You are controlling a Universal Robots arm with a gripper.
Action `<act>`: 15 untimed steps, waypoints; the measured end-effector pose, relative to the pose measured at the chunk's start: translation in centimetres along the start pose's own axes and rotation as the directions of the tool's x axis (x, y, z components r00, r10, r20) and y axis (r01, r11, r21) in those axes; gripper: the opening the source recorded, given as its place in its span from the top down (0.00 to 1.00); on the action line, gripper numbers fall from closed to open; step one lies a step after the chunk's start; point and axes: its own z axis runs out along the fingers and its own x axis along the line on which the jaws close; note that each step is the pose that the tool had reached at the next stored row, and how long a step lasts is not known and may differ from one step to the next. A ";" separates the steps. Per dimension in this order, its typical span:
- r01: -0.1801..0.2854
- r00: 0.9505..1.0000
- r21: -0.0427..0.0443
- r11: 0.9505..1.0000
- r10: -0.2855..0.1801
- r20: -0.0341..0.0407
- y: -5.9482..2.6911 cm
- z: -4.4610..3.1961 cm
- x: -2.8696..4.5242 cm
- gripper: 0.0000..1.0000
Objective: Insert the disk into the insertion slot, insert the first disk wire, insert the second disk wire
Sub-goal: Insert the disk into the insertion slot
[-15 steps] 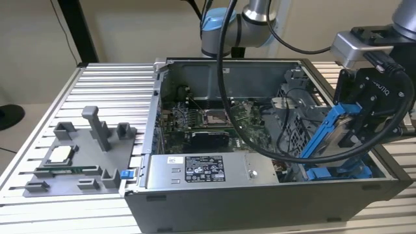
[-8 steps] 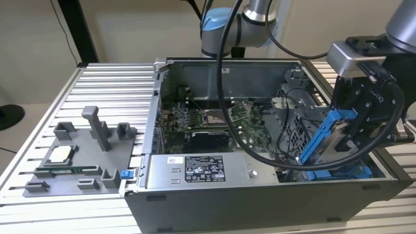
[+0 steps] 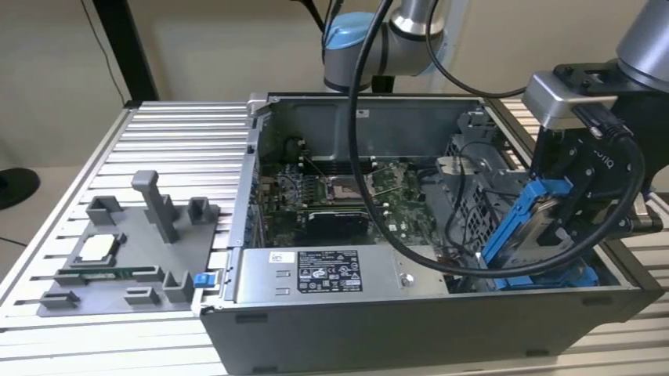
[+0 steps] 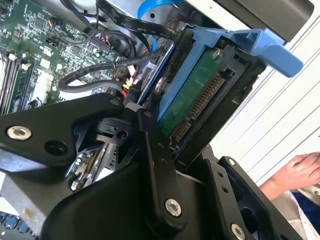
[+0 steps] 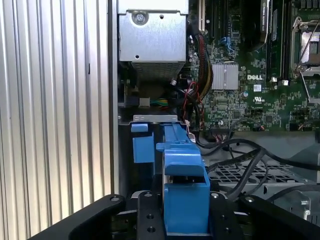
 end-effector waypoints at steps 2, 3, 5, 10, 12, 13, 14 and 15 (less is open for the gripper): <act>0.000 1.000 0.000 1.000 0.000 0.000 0.00 0.01 0.00 1.00; 0.000 1.000 0.000 1.000 0.000 0.000 0.00 0.02 0.00 1.00; 0.000 1.000 0.000 1.000 0.000 0.000 0.00 0.12 0.00 1.00; 0.000 1.000 0.000 1.000 0.000 0.000 -0.01 0.38 0.01 1.00; 0.000 1.000 0.000 1.000 0.000 0.000 0.00 0.38 0.01 1.00; 0.000 1.000 0.000 1.000 0.000 0.000 -0.01 0.39 0.01 1.00; 0.000 1.000 0.000 1.000 0.000 0.000 -0.01 0.40 0.01 1.00; 0.000 1.000 0.000 1.000 0.000 0.000 -0.01 0.40 0.01 1.00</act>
